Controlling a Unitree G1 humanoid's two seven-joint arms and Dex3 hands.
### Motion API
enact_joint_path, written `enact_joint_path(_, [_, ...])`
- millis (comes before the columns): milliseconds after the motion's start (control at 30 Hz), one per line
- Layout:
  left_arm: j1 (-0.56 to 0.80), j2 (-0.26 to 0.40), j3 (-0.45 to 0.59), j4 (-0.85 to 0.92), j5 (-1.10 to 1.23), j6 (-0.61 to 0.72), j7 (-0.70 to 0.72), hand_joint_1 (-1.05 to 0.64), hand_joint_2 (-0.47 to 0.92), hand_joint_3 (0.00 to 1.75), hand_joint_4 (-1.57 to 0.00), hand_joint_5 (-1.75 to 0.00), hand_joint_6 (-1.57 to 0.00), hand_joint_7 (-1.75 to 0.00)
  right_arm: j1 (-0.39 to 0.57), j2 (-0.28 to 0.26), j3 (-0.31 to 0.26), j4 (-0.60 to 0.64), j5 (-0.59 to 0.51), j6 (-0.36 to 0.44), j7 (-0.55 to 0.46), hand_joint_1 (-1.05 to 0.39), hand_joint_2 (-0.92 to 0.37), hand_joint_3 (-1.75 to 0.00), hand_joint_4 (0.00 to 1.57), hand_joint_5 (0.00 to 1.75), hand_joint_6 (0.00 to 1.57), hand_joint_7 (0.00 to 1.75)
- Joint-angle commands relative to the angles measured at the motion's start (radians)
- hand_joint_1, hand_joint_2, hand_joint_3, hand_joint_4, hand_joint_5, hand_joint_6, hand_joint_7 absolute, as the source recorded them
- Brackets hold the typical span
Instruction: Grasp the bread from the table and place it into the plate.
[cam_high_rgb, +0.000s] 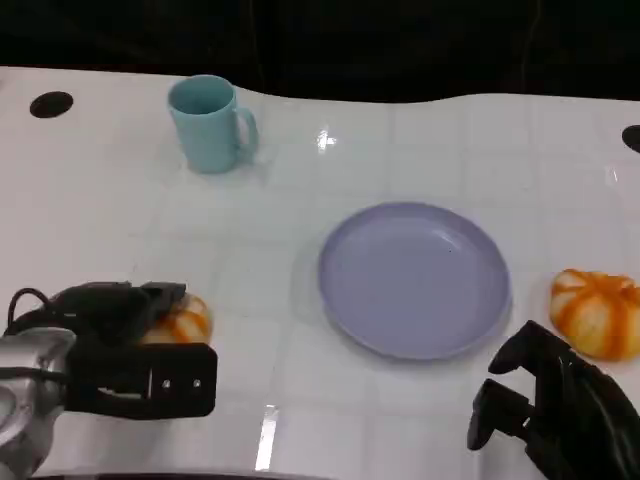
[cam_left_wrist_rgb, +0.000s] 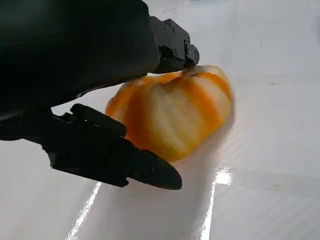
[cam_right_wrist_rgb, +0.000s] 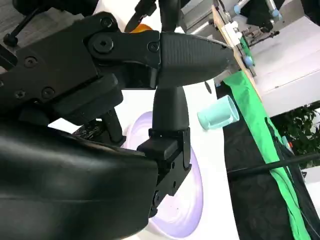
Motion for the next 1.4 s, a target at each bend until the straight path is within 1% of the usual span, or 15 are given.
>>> enact_joint_path(33, [-0.019,-0.003,-0.014,0.055,-0.026,-0.003,-0.005,-0.49,0.83,0.00,-0.05,-0.02,-0.08,-0.01,0.009,-0.011,-0.004,-0.024,0.006,0.009,-0.009,-0.56,-0.84,-0.65,0.75,1.75,0.47,1.75])
enact_joint_path(200, [-0.031,-0.029,-0.006,0.173,-0.075,-0.058,0.068,-0.36,0.84,0.01,-0.16,-0.08,-0.17,-0.04,0.010,-0.015,-0.006,-0.019,0.012,0.004,0.001,-0.56,-0.87,-0.62,0.74,1.75,0.47,1.75])
enact_joint_path(333, [-0.046,-0.057,-0.022,0.314,-0.066,-0.129,0.253,-0.20,0.91,0.03,-0.45,-0.19,-0.36,-0.07,0.013,-0.014,-0.011,-0.029,0.026,0.024,-0.002,-0.54,-0.88,-0.59,0.72,1.75,0.44,1.75])
enact_joint_path(367, [-0.051,-0.064,-0.029,0.341,-0.058,-0.134,0.294,-0.18,0.91,0.07,-0.50,-0.69,-0.46,-0.06,0.013,-0.015,-0.012,-0.029,0.027,0.025,-0.002,-0.55,-0.88,-0.58,0.73,1.75,0.45,1.75])
enact_joint_path(400, [-0.057,-0.075,-0.034,0.373,-0.057,-0.141,0.336,-0.18,0.92,0.11,-0.50,-0.93,-0.52,-0.06,0.012,-0.015,-0.011,-0.028,0.024,0.023,-0.002,-0.54,-0.88,-0.57,0.73,1.75,0.45,1.75])
enact_joint_path(500, [-0.075,-0.095,-0.046,0.468,-0.060,-0.190,0.448,-0.18,0.92,0.29,-0.64,-0.95,-0.75,-0.06,0.013,-0.015,-0.010,-0.032,0.022,0.022,-0.001,-0.55,-0.89,-0.55,0.74,1.75,0.46,1.75])
enact_joint_path(633, [-0.100,-0.104,-0.064,0.552,-0.060,-0.236,0.536,-0.24,0.92,0.25,-0.75,-1.34,-1.09,-0.19,0.017,-0.014,-0.009,-0.039,0.021,0.025,-0.005,-0.55,-0.90,-0.54,0.74,1.75,0.46,1.75])
enact_joint_path(700, [-0.098,-0.107,-0.071,0.577,-0.053,-0.265,0.631,-0.24,0.92,0.41,-0.77,-1.64,-0.83,-1.21,0.018,-0.014,-0.006,-0.041,0.012,0.023,-0.009,-0.55,-0.90,-0.54,0.73,1.75,0.45,1.75])
enact_joint_path(733, [-0.099,-0.108,-0.075,0.587,-0.050,-0.276,0.670,-0.24,0.92,0.44,-0.79,-1.70,-0.71,-1.53,0.018,-0.014,-0.006,-0.042,0.011,0.024,-0.011,-0.55,-0.91,-0.54,0.72,1.75,0.44,1.75])
enact_joint_path(767, [-0.101,-0.108,-0.079,0.595,-0.049,-0.283,0.693,-0.24,0.92,0.45,-0.80,-1.72,-0.66,-1.63,0.018,-0.014,-0.007,-0.044,0.012,0.027,-0.012,-0.55,-0.91,-0.53,0.71,1.75,0.43,1.75])
enact_joint_path(867, [-0.108,-0.099,-0.085,0.590,-0.048,-0.297,0.726,-0.26,0.92,0.44,-0.78,-1.74,-0.57,-1.73,0.018,-0.015,-0.006,-0.048,0.010,0.033,-0.018,-0.53,-0.92,-0.54,0.68,1.75,0.39,1.75])
enact_joint_path(1100, [-0.102,-0.078,-0.055,0.518,-0.077,-0.327,0.717,-0.35,0.92,0.52,-0.77,-1.75,-0.51,-1.75,0.018,-0.018,-0.003,-0.048,-0.003,0.034,-0.024,-0.52,-0.92,-0.55,0.65,1.75,0.36,1.75])
enact_joint_path(1233, [-0.095,-0.072,-0.047,0.491,-0.080,-0.332,0.710,-0.38,0.92,0.47,-0.77,-1.75,-0.48,-1.75,0.018,-0.019,-0.002,-0.047,-0.004,0.033,-0.026,-0.52,-0.92,-0.55,0.64,1.75,0.35,1.75])
enact_joint_path(1367, [-0.093,-0.056,-0.021,0.372,-0.110,-0.331,0.658,-0.26,0.78,0.72,-0.80,-1.75,-0.57,-1.75,0.014,-0.019,-0.002,-0.041,-0.006,0.033,-0.028,-0.52,-0.91,-0.54,0.66,1.75,0.35,1.75])
enact_joint_path(1400, [-0.093,-0.056,-0.015,0.356,-0.115,-0.330,0.649,-0.27,0.78,0.72,-0.81,-1.75,-0.57,-1.75,0.012,-0.019,-0.004,-0.040,-0.001,0.037,-0.027,-0.52,-0.91,-0.54,0.66,1.75,0.35,1.75])
